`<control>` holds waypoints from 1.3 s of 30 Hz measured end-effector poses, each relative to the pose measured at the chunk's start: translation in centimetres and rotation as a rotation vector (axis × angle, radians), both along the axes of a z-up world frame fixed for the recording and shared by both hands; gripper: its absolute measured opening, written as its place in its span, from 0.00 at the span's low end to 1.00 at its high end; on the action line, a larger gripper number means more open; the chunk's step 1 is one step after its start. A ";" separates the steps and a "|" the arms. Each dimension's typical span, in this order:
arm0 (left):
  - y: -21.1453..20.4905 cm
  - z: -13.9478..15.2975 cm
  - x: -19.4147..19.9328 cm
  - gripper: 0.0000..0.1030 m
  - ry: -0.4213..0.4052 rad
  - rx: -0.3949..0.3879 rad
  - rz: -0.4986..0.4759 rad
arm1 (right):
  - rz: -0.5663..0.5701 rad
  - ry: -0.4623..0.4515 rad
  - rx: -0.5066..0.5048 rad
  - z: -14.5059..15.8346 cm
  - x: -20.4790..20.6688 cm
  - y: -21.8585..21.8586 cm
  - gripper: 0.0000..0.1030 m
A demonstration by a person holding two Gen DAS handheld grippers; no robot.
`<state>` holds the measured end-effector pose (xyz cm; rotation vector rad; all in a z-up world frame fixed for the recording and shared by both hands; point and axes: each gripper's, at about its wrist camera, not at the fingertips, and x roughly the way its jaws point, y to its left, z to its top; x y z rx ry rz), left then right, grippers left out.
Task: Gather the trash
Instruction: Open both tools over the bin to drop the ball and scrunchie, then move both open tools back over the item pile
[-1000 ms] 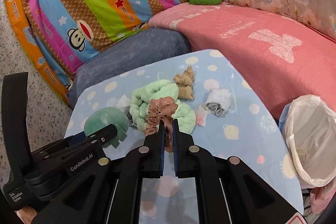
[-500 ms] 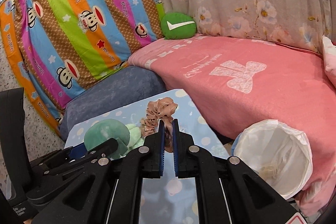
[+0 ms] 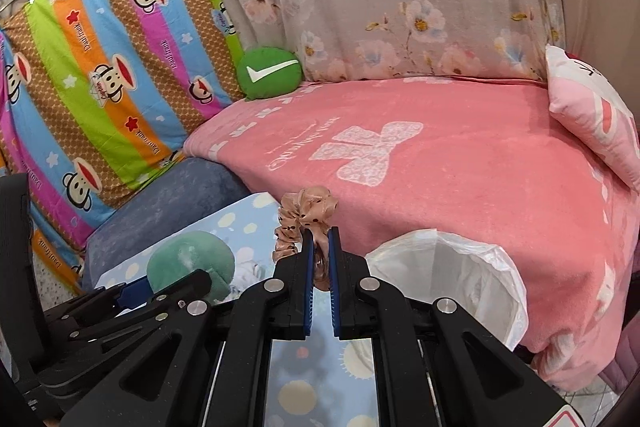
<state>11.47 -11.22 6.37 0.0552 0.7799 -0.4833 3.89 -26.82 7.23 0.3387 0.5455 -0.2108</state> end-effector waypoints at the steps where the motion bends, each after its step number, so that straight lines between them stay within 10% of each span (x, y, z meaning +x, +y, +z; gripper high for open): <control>1: -0.7 -0.1 -0.1 0.40 0.003 0.001 -0.015 | -0.013 0.001 0.003 -0.1 -0.2 -0.7 0.07; 19: -10.0 -1.3 -0.7 0.43 0.039 -0.006 -0.184 | -0.171 0.056 0.019 -2.7 -2.2 -8.7 0.07; 24: -10.9 -1.5 -0.5 0.81 0.024 -0.005 -0.145 | -0.230 0.068 0.012 -3.1 -2.5 -10.0 0.23; 39: -7.2 -2.7 0.9 0.81 0.028 0.020 -0.039 | -0.182 0.079 0.005 -3.5 -1.4 -7.6 0.44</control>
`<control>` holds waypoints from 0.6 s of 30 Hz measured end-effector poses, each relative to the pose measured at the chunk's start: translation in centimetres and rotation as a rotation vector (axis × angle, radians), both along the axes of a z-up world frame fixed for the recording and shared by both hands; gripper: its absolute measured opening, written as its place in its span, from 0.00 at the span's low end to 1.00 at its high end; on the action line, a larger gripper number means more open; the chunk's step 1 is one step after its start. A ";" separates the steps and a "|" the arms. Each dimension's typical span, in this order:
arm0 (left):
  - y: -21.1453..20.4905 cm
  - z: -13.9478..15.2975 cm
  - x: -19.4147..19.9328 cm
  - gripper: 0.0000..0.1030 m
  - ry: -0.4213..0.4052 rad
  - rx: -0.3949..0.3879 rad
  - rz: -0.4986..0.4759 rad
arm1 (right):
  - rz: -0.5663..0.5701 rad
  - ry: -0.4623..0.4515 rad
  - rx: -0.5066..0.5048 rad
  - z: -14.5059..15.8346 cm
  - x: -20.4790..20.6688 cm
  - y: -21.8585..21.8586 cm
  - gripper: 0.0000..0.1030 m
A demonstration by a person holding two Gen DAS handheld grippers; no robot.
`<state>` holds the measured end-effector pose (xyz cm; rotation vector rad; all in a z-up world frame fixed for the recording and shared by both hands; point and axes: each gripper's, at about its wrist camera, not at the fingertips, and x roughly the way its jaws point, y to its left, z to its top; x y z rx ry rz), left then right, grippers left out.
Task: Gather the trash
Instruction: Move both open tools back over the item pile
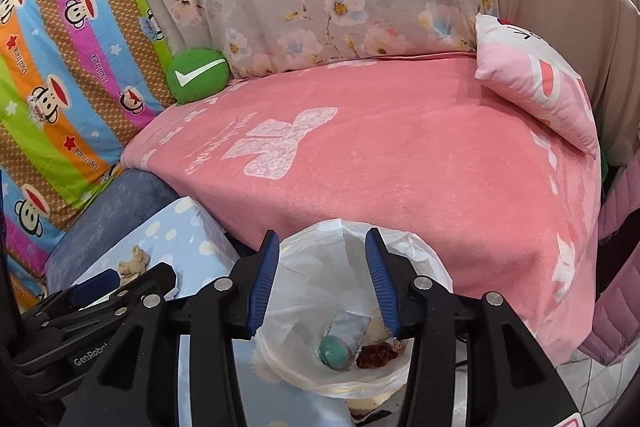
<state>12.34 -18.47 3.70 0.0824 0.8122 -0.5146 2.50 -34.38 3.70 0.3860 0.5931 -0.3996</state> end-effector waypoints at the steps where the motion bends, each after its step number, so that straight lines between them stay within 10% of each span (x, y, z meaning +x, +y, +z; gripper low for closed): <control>1: 0.4 0.0 0.1 0.81 0.002 -0.002 0.009 | 0.006 0.000 -0.002 0.0 0.1 0.3 0.46; 18: 8.2 0.0 0.9 0.81 0.004 -0.035 0.128 | 0.141 0.020 -0.042 0.6 2.5 8.2 0.53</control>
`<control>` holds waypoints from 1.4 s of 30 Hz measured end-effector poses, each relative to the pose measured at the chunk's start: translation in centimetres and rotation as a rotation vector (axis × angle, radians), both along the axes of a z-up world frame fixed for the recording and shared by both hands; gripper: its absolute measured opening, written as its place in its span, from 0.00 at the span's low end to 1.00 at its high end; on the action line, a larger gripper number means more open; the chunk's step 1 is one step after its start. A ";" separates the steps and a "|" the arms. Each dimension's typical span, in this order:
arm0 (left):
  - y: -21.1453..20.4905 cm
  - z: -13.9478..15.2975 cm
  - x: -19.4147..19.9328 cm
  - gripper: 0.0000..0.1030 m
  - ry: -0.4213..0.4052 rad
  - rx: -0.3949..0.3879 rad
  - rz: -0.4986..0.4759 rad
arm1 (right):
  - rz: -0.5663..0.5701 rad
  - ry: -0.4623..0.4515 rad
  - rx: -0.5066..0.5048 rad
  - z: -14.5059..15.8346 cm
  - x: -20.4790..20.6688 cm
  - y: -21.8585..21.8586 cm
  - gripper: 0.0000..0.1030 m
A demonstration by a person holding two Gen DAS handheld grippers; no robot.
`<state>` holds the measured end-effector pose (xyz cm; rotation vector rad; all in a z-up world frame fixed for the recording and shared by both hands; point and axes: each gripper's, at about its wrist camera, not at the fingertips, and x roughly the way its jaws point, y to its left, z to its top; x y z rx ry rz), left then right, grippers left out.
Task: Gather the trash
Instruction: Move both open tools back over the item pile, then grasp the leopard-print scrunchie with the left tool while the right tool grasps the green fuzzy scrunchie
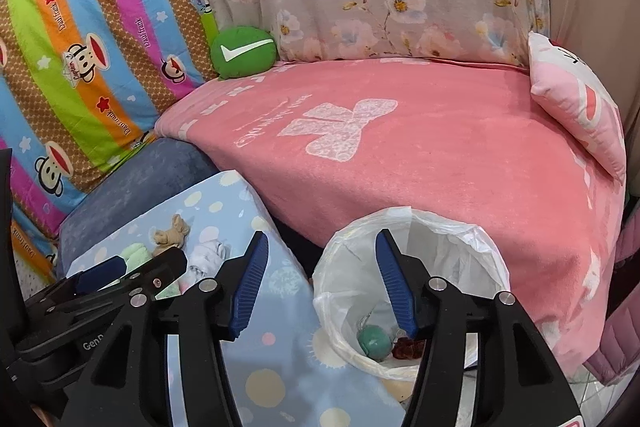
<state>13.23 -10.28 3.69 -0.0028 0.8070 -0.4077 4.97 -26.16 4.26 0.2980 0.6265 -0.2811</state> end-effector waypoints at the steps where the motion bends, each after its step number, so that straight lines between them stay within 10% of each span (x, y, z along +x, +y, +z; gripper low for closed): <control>1: 0.7 0.0 0.1 0.81 0.000 -0.004 0.009 | 0.007 0.002 -0.002 0.0 0.2 0.5 0.53; 21: 12.9 -2.3 2.3 0.81 0.053 -0.040 0.203 | 0.156 0.056 -0.040 -1.0 4.5 10.1 0.57; 42: 28.2 -13.0 7.5 0.71 0.259 -0.004 0.451 | 0.370 0.236 -0.012 -10.3 11.4 22.4 0.58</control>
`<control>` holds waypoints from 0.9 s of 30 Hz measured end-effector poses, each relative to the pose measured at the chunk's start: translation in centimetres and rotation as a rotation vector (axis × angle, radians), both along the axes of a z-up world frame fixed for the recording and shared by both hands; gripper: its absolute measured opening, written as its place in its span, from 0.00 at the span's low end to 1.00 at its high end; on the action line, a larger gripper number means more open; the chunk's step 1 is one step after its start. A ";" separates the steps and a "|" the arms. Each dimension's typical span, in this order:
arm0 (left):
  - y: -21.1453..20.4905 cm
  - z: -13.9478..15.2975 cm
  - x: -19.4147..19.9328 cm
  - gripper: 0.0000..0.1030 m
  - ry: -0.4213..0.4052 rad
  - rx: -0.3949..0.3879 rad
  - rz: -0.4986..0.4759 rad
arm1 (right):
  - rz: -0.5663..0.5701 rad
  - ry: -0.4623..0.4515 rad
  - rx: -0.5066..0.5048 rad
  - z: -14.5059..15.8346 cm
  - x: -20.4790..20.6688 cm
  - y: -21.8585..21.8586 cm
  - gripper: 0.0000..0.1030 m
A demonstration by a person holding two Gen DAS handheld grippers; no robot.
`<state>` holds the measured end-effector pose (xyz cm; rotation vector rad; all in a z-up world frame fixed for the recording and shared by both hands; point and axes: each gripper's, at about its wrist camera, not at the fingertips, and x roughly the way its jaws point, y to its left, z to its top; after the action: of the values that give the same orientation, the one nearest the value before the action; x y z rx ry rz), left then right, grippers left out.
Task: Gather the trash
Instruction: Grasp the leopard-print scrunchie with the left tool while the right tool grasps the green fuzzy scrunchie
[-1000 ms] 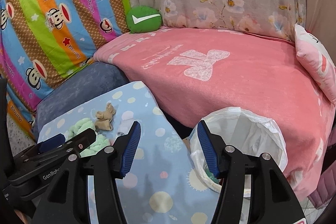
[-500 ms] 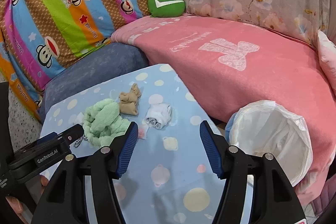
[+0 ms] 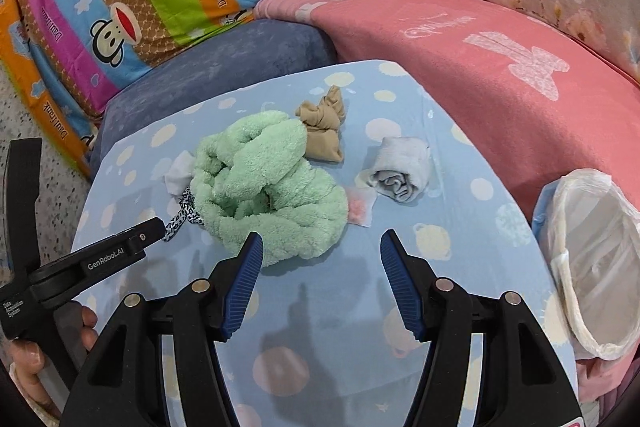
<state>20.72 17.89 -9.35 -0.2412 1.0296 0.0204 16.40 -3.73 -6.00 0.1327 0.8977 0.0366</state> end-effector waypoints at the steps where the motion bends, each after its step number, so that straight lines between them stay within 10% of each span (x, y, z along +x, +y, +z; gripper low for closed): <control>1: 0.2 -0.5 0.5 0.70 0.011 -0.005 0.000 | 0.005 0.007 0.000 -0.4 0.4 0.3 0.58; 13: -0.5 -4.6 5.7 0.57 0.091 -0.027 0.001 | 0.006 0.079 0.045 -4.2 5.1 1.6 0.58; 19: -1.2 -4.4 6.3 0.04 0.084 -0.029 -0.028 | -0.005 0.066 0.067 -4.1 5.4 1.4 0.58; 27: -1.6 -3.9 4.4 0.02 0.072 -0.024 -0.042 | -0.047 0.146 0.100 -6.7 6.4 0.4 0.55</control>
<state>25.15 16.34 -13.27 -0.2415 1.1064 -0.0217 22.79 -3.32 -12.70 0.2523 1.0389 0.0281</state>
